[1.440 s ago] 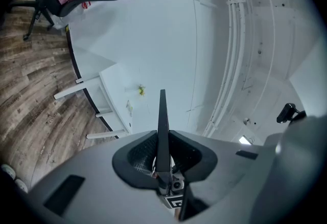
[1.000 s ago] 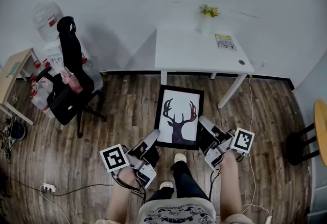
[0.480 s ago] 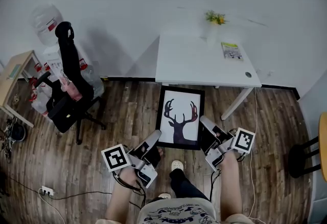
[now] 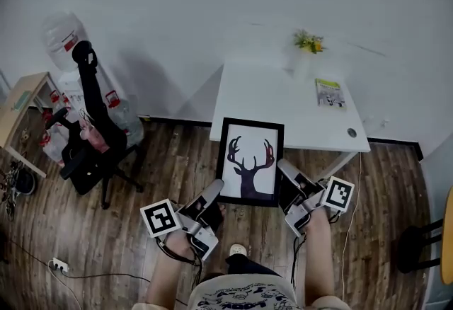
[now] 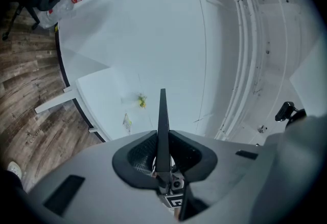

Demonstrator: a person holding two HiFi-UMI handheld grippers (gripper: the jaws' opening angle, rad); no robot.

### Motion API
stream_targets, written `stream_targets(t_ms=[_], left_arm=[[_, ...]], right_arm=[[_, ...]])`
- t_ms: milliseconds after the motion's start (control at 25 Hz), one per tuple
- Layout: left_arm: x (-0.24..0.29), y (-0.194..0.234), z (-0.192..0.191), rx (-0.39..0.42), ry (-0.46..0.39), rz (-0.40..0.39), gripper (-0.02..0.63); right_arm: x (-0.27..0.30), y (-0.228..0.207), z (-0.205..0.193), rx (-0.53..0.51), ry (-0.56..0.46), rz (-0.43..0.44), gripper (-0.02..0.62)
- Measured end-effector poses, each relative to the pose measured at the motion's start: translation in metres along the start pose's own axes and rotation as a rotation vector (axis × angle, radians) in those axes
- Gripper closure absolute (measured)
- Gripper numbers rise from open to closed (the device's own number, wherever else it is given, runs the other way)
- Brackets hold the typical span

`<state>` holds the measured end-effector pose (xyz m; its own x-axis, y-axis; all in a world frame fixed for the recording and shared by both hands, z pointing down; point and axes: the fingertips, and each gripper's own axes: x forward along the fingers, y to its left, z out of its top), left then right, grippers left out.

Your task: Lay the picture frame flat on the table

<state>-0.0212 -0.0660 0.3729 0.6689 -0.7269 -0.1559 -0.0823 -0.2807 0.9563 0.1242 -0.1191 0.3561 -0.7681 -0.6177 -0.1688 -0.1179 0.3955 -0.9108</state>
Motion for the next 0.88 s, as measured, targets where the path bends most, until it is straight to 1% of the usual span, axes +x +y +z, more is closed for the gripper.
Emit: stream_targets(t_ms=[240,560,720,880], left_arm=[[0.044,0.016,0.017,0.001,-0.018,0.015,0.523],[0.077,0.040,0.033,-0.022,-0.011,0.052,0.523],[0.090,0.054,0.051,-0.030,-0.009,0.052,0.523],[0.114,0.069,0.074,-0.033,0.009,0.043,0.523]], right_arm=[[0.019,-0.026,0.041,0.015,0.015,0.007,0.512],[0.035,-0.060,0.068,0.051,0.018,-0.013,0.512],[0.053,-0.075,0.078,0.054,0.016,-0.020,0.512],[0.074,-0.092,0.098,0.051,0.002,-0.032,0.512]])
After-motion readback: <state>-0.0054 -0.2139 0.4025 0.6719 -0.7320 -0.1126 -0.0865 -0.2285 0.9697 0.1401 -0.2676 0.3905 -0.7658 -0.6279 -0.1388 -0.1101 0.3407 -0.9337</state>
